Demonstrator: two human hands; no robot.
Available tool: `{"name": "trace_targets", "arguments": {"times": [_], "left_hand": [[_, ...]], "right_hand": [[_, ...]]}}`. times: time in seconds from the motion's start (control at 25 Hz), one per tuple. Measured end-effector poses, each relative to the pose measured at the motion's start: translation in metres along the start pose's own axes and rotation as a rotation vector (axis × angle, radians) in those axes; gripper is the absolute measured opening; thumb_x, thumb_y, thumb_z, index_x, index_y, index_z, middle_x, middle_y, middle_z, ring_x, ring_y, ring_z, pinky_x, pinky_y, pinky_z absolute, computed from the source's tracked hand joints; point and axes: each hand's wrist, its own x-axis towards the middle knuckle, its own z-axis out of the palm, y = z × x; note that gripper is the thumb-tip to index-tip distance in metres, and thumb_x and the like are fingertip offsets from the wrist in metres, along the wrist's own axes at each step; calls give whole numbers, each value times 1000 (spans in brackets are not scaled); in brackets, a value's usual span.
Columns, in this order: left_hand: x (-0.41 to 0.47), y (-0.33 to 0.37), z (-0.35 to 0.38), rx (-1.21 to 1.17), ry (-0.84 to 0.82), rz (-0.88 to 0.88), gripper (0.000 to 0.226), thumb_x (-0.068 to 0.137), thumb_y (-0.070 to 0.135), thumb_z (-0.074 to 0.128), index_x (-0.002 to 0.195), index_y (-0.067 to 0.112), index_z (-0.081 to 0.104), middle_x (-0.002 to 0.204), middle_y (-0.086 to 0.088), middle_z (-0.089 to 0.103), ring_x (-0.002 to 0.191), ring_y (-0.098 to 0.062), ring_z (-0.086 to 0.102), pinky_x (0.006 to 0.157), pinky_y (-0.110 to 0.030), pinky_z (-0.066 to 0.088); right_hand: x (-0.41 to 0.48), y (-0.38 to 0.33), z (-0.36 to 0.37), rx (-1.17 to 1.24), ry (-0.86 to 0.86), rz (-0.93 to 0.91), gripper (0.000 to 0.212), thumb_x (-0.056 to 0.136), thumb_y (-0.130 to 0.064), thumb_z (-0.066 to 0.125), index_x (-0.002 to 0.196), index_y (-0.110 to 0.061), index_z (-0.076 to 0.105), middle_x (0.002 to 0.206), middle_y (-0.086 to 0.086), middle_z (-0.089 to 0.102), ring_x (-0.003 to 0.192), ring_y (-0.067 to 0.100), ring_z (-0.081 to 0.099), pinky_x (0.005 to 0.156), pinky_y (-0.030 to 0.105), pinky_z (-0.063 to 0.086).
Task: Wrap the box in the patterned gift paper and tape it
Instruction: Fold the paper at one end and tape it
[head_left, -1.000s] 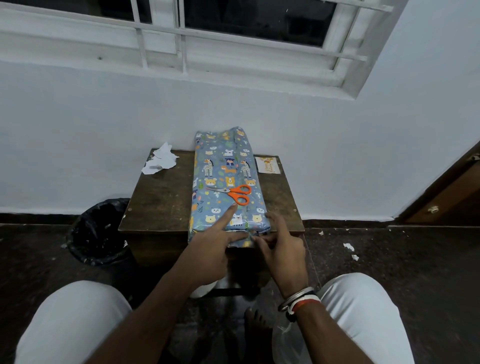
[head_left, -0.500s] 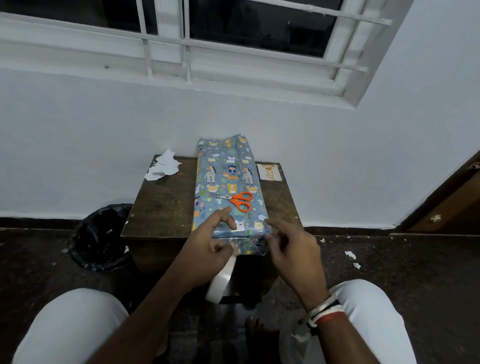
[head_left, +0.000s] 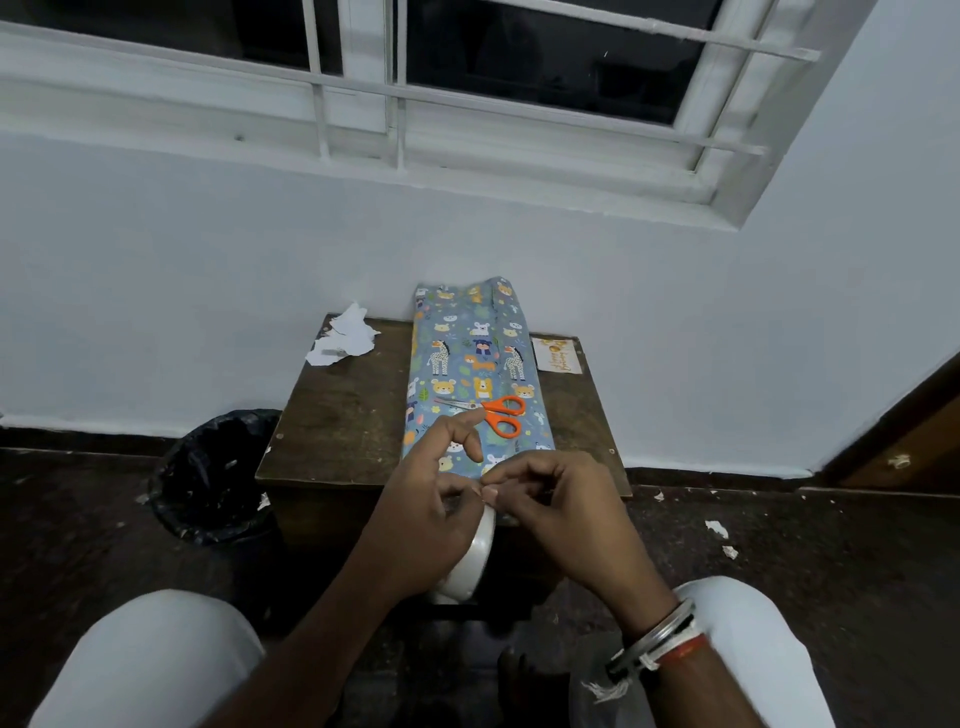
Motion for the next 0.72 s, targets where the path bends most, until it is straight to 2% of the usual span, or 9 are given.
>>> {"name": "trace_targets", "arguments": {"times": [0.12,0.24,0.36,0.48,0.56,0.64,0.72], "left_hand": [[4,5,-3,2,17,32,48,87,-11,61,96,34,47,137,11,56,80,-25,76,67,-31,54],[11,7,-8,-49,39,9,47,84,-18,62,97,23,44,130,15,59,82,-18,76,72,-25,57],[16,9,-11,-29,100,13,59,78,-15,68,90,39,48,126,3,57,87,-17,75,77,-26,58],[18,5,-19,19,186,40,49,72,5,84,91,38,52,117,2,50,104,-18,67,80,-31,60],[19,0,-29,151,257,56,41,73,18,89,91,33,55,110,9,56,105,-19,64,80,-34,59],[18,-3,-32,312,260,120,25,81,29,84,95,33,63,105,13,67,101,-15,68,84,-34,56],[17,0,-28,440,243,141,16,86,47,71,97,36,68,104,23,69,102,-5,66,87,-29,52]], "right_hand": [[3,-12,2,-200,120,-162,10,87,-17,79,87,-26,81,84,-18,75,84,2,70,75,15,51],[7,-19,0,-399,175,-373,11,91,-17,74,91,-28,78,88,-17,72,87,1,66,78,23,52],[14,-24,1,-499,181,-441,10,96,-21,67,96,-27,74,92,-11,70,89,11,65,77,32,53],[18,-29,3,-533,231,-461,8,97,-20,65,96,-23,72,94,-7,65,89,14,61,76,27,49],[23,-34,-3,-501,260,-449,6,96,-20,67,95,-22,72,98,-8,62,92,13,60,77,23,46],[29,-39,-9,-493,248,-454,5,95,-21,69,94,-23,73,102,-11,63,95,11,62,79,25,49],[35,-43,-12,-501,215,-444,7,95,-22,71,92,-28,73,95,-16,69,90,4,64,78,30,52]]}}
